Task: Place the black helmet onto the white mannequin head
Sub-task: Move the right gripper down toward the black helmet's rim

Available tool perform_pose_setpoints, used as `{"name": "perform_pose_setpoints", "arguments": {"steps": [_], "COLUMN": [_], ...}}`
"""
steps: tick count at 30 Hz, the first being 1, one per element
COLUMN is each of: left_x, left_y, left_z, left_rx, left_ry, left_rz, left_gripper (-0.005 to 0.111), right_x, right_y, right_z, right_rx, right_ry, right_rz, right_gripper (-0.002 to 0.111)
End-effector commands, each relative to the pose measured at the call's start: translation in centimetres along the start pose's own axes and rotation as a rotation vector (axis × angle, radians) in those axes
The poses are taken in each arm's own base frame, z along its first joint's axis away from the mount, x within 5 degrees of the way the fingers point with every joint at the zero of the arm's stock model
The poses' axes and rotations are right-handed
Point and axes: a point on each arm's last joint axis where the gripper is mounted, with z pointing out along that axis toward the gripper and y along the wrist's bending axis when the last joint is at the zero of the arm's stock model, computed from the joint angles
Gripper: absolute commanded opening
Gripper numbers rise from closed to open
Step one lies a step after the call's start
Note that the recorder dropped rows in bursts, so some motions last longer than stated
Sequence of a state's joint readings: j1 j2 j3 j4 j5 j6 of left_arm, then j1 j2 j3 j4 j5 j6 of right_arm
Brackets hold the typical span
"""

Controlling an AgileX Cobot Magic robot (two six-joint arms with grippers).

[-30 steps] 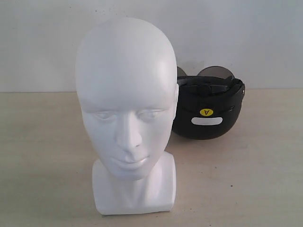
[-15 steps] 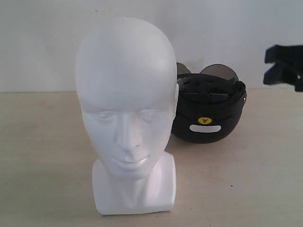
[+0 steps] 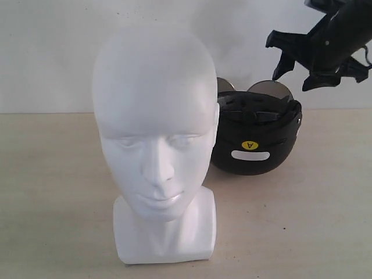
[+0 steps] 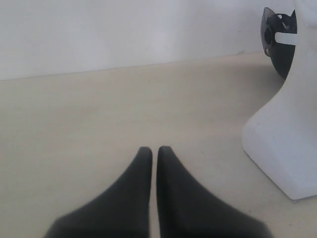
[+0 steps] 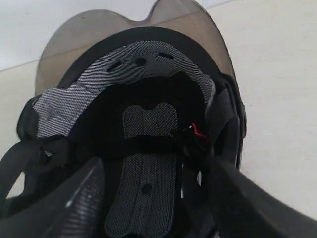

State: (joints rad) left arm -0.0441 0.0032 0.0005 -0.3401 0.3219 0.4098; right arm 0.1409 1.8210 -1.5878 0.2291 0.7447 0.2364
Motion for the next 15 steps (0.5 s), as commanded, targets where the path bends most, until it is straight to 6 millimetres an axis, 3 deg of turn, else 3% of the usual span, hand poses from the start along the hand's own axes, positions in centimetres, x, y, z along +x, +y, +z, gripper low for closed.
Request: {"name": "perform_pose_setpoints", "arguments": {"steps": [1, 6, 15], "left_x": [-0.1, -0.1, -0.1], "left_y": [0.0, 0.0, 0.0], "left_z": [0.0, 0.0, 0.0], "left_rx": [-0.006, -0.006, -0.006], "left_ry": [-0.010, -0.010, -0.010], "left_rz": [0.003, 0.003, 0.003], "left_gripper": [0.004, 0.004, 0.004], "right_x": [-0.7, -0.9, 0.5], "right_y": [-1.0, -1.9, -3.4], "right_z": [2.6, 4.8, 9.4], "right_rx": [0.083, 0.150, 0.187], "right_ry": [0.013, 0.017, 0.083], "right_rz": [0.033, 0.021, 0.022], "right_gripper": [0.059, 0.059, 0.059]}}
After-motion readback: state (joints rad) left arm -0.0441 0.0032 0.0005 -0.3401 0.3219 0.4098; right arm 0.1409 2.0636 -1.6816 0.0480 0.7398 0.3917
